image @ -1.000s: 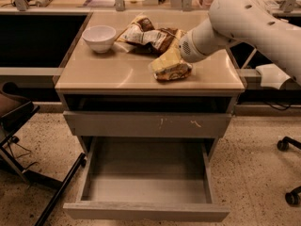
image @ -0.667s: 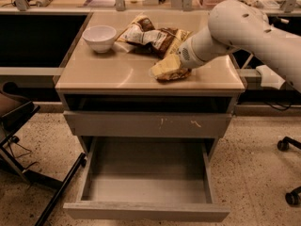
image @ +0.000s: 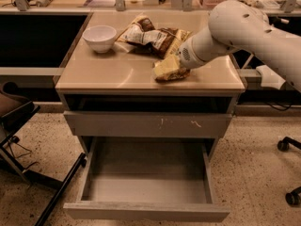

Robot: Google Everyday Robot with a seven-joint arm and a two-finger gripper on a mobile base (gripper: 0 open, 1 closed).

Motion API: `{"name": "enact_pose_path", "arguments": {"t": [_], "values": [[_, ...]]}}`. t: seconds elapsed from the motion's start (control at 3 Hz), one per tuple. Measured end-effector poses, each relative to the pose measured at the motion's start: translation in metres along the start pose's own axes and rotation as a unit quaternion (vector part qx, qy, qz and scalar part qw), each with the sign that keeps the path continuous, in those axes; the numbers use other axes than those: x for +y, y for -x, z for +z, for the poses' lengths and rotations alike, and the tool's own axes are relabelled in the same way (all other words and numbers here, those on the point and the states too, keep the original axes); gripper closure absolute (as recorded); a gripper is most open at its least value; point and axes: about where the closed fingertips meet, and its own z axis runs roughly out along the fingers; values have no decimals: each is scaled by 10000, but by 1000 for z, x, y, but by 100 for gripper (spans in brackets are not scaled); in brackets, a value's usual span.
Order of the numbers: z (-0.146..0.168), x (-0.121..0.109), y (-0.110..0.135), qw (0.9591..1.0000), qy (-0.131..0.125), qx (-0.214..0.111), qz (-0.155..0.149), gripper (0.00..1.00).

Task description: Place orange can into middle drawer

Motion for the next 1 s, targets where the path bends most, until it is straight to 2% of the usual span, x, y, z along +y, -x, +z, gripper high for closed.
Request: {"name": "enact_pose_path", "arguments": {"t": [0.67, 1.0], "values": [[0, 0, 0, 10000, 1, 0, 0, 66], [-10, 1, -7, 10000, 54, -56, -7, 89]]}}
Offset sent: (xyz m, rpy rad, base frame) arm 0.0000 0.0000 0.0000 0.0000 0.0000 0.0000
